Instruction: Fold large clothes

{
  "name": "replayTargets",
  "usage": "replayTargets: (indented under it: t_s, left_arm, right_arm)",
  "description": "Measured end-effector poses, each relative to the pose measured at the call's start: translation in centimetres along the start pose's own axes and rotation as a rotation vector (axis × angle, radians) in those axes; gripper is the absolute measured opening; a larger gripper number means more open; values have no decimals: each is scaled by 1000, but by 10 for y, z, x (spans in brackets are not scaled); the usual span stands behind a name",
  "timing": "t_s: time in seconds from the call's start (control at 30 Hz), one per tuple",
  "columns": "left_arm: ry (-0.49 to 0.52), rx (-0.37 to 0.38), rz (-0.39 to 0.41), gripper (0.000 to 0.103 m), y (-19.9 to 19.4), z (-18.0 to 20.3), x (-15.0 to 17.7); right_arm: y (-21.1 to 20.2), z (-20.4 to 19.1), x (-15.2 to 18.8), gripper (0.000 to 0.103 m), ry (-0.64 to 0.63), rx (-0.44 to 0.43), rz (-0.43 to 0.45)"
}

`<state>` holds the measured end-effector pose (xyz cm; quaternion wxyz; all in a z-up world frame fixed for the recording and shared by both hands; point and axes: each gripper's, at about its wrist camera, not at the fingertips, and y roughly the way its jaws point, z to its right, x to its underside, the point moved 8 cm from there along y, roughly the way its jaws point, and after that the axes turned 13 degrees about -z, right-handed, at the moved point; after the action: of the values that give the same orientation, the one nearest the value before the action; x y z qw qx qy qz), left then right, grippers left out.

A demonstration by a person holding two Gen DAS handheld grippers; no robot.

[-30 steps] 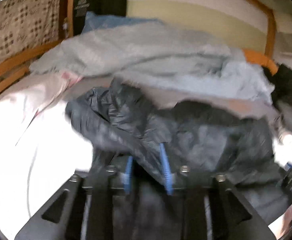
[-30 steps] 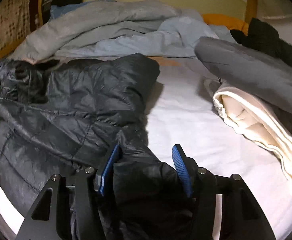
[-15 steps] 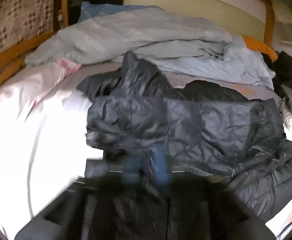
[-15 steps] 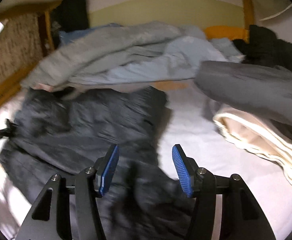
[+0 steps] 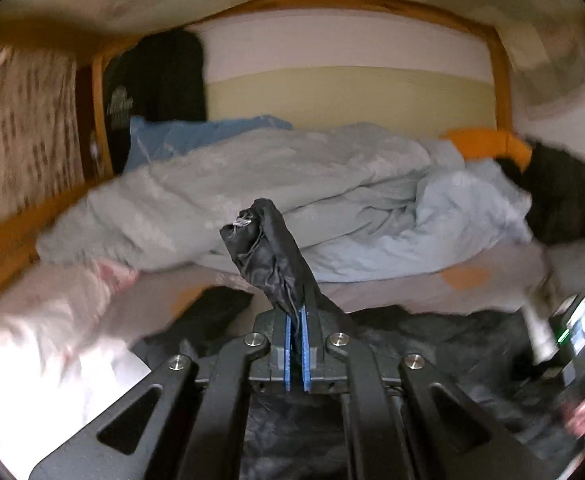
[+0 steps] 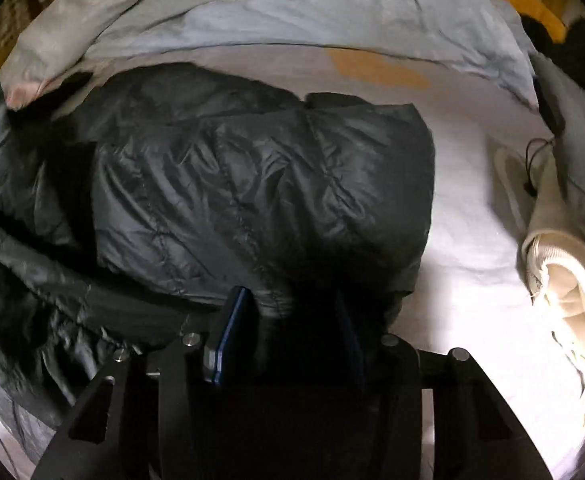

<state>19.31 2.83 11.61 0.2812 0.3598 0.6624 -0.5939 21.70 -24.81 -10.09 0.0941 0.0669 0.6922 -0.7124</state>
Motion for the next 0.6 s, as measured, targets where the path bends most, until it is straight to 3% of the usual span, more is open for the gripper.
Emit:
replayTargets:
  t_s: [0.07,0.13,0.27,0.33,0.4,0.47,0.57,0.6]
  left_arm:
    - [-1,-10,-3,5,7,1,10]
    - [-53,25,-27,7,17,-5,25]
    - [-93,46,-113,13,45,-11,57]
    - [-90,8,-169,16,63,-14,69]
    - [-54,-33,-203,16,80,-15,77]
    - [-7,-124,-234,17,85,-17,85]
    - [47,-121,-192,19,63,-12,87]
    - [78,-145,-167,23,52,-9,87]
  right_arm:
    - [-7,22,-10,45,67,57,74]
    - [-8,51,-15,43,181,54,117]
    - [-3,90,-15,35,353,-151,113]
    - [-8,96,-12,33,372,-178,129]
    - [-15,89,-5,33,314,-154,128]
    - [-28,71,1,33,200,-129,139]
    - [-48,29,15,34,-37,-97,142]
    - [-53,15,21,44,-98,-88,151]
